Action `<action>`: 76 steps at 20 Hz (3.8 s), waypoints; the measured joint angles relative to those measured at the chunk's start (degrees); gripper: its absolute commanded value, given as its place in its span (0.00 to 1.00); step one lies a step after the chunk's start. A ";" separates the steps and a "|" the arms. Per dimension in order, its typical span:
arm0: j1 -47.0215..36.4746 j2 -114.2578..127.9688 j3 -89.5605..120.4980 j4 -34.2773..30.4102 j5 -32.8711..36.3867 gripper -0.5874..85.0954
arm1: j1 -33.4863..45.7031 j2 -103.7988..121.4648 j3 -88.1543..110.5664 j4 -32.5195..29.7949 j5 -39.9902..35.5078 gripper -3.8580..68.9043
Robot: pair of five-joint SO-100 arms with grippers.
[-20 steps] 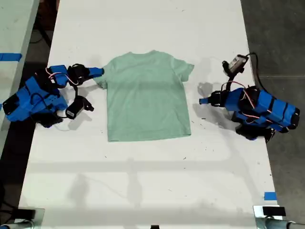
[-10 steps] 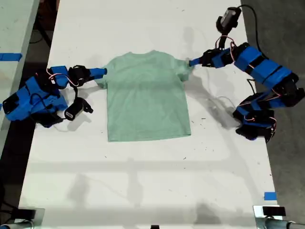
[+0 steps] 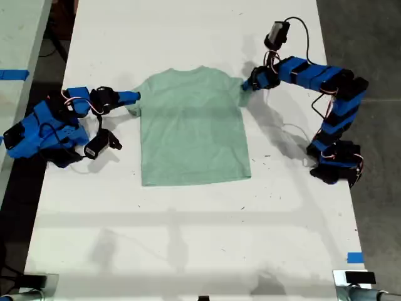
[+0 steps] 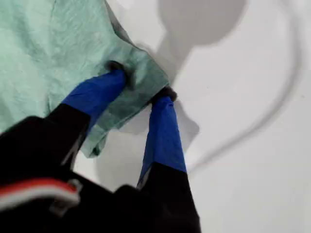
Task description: Fold t shirt
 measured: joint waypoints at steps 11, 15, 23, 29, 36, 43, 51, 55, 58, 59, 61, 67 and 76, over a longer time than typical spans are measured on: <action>0.35 0.00 0.00 0.00 0.00 0.11 | -25.14 39.55 7.38 5.89 1.32 0.06; 0.35 0.00 0.00 0.00 0.00 0.11 | -32.96 33.57 7.29 -1.85 2.02 0.06; 0.35 0.00 0.00 0.00 0.00 0.11 | -42.45 -0.62 -21.53 2.55 -0.97 0.34; 0.35 0.00 0.00 0.00 0.00 0.11 | -38.41 20.21 -13.10 16.44 -3.34 0.26; 0.35 0.00 0.00 0.09 -0.09 0.12 | -40.52 76.11 55.20 -0.35 2.81 0.06; 5.80 -0.18 0.00 9.40 -6.94 0.12 | -39.90 121.82 79.01 18.28 4.13 0.06; 18.72 -0.18 0.00 9.40 -6.33 0.12 | -38.76 122.70 79.10 21.45 8.26 0.06; 20.57 -0.18 0.00 9.40 -6.33 0.12 | -38.76 122.70 79.10 21.53 8.44 0.06; 20.65 -0.18 0.00 9.40 -6.33 0.12 | -38.76 122.70 79.10 21.53 8.44 0.06; 20.65 -0.18 0.00 9.40 -6.33 0.12 | -38.76 122.70 79.10 21.53 8.44 0.06; 20.65 -0.18 0.00 9.40 -6.33 0.12 | -38.76 122.70 79.10 21.53 8.44 0.06; 20.65 -0.18 0.00 9.40 -6.33 0.12 | -38.76 122.70 79.10 21.53 8.96 0.06; 20.65 -0.18 0.00 9.40 -6.33 0.12 | -38.76 122.70 79.10 21.53 8.96 0.06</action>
